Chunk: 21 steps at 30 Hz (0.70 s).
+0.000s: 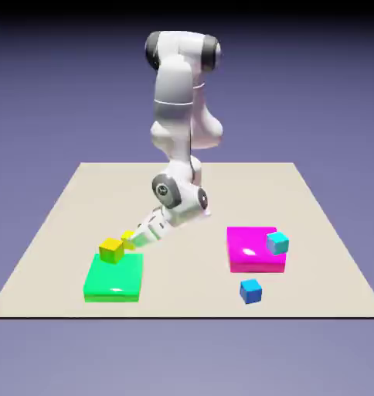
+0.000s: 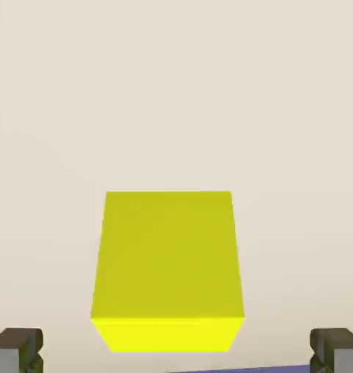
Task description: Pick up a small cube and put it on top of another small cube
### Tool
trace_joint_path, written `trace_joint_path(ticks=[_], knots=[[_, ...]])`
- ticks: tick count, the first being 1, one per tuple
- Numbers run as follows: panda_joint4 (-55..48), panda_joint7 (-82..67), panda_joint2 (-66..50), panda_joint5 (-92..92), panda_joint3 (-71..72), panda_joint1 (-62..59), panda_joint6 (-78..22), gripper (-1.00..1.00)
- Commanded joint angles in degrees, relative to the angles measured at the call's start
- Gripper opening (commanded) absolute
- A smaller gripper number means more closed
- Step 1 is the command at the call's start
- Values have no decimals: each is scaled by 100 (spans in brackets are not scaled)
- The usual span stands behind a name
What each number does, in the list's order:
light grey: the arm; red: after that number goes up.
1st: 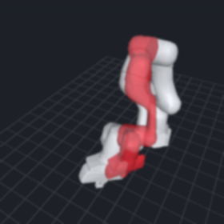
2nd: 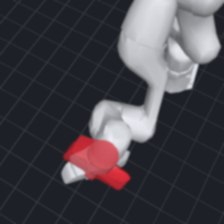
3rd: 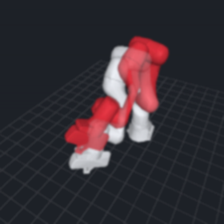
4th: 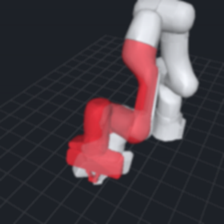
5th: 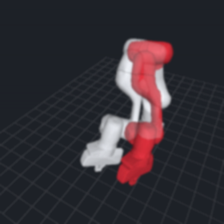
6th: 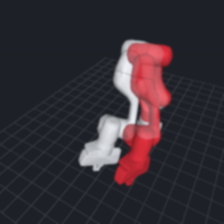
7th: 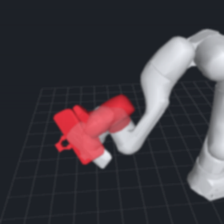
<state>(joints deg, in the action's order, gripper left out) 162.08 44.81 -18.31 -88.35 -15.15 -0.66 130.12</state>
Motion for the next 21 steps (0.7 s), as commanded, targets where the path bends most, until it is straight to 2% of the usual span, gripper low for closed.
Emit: trace_joint_path(ticks=[1,2,3,12,21], knots=[[-83,156,-208,-215,23,-154,65,0],[-120,228,-303,-313,34,-224,95,0],[-120,228,-303,-314,34,-224,95,-100],[412,-781,1037,1072,-116,768,-326,-100],[-1172,-754,236,1953,1753,800,-1809,-100]])
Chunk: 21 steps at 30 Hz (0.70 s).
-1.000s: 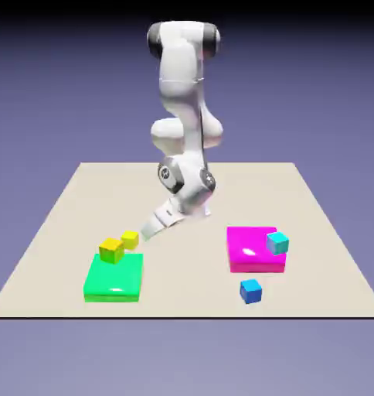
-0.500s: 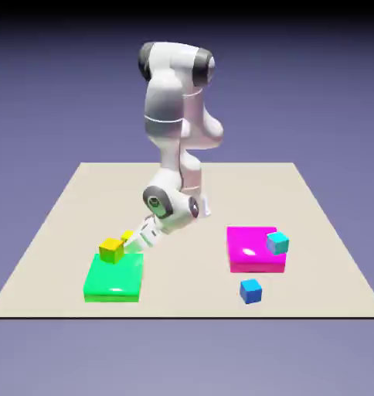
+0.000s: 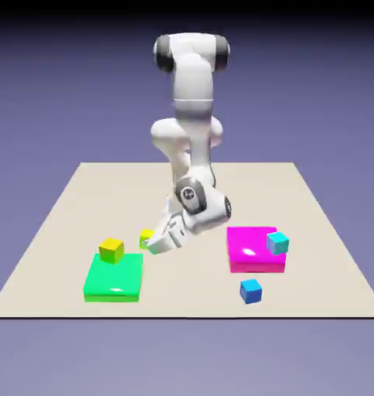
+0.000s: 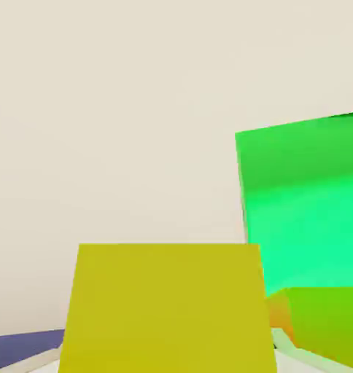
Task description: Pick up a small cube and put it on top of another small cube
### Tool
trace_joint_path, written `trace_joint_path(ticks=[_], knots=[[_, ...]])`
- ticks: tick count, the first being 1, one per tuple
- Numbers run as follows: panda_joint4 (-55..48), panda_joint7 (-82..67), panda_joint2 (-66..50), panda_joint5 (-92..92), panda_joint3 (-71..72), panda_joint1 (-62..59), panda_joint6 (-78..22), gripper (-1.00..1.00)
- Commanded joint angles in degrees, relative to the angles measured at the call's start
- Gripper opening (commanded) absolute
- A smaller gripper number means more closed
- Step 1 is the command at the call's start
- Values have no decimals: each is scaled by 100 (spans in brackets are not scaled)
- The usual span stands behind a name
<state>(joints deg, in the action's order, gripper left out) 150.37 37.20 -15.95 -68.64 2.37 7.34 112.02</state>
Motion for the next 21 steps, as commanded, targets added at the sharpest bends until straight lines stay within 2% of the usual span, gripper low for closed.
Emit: trace_joint_path(ticks=[1,21], knots=[[-176,10,-89,80,208,3,-164,-100],[-3695,68,-1870,2037,4361,75,-3460,-100]])
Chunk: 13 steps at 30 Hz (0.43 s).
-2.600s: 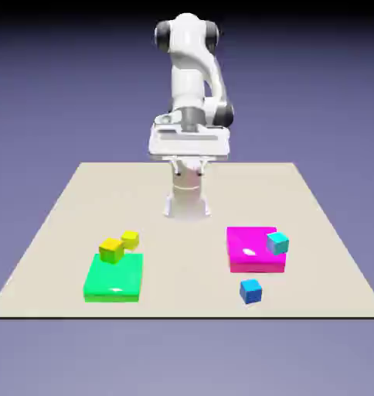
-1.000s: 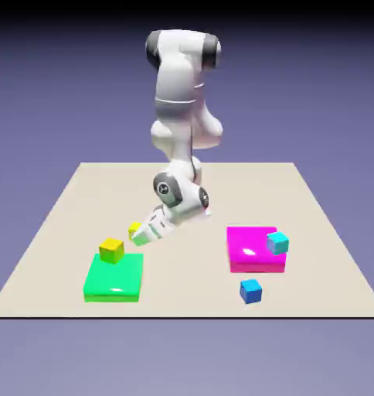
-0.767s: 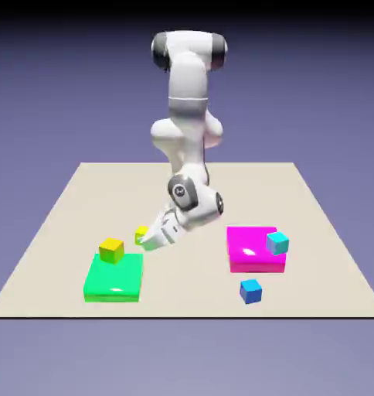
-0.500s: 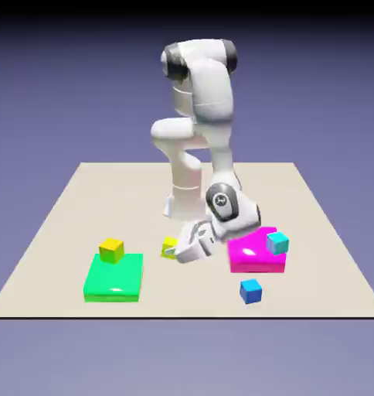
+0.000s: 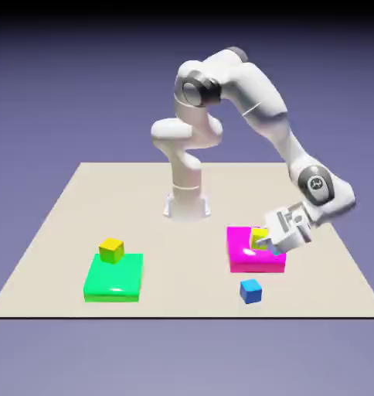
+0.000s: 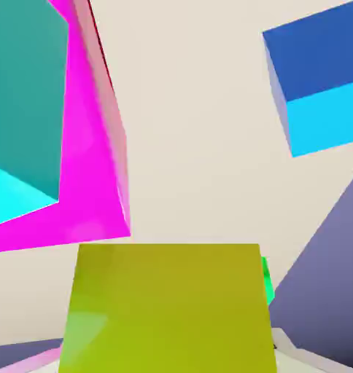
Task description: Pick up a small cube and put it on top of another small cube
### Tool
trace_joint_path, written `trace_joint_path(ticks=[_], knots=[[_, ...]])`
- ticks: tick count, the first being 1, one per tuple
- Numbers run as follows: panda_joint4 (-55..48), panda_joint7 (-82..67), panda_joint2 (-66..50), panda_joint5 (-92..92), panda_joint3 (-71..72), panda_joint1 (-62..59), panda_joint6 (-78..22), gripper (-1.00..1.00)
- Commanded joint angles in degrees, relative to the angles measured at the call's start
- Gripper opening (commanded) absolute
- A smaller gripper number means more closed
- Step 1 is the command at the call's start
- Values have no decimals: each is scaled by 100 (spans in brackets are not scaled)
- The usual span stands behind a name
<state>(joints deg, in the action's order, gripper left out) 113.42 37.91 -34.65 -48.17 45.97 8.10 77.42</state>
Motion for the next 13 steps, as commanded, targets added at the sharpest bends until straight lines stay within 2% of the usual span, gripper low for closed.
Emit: trace_joint_path(ticks=[1,5,9,10,13], knots=[[-176,1,-89,88,208,3,-164,-100],[-687,9,-348,372,811,14,-643,-100],[122,214,-395,85,667,-396,62,-100],[122,214,-395,85,667,-396,62,100],[-293,109,-371,232,741,-186,-299,100]])
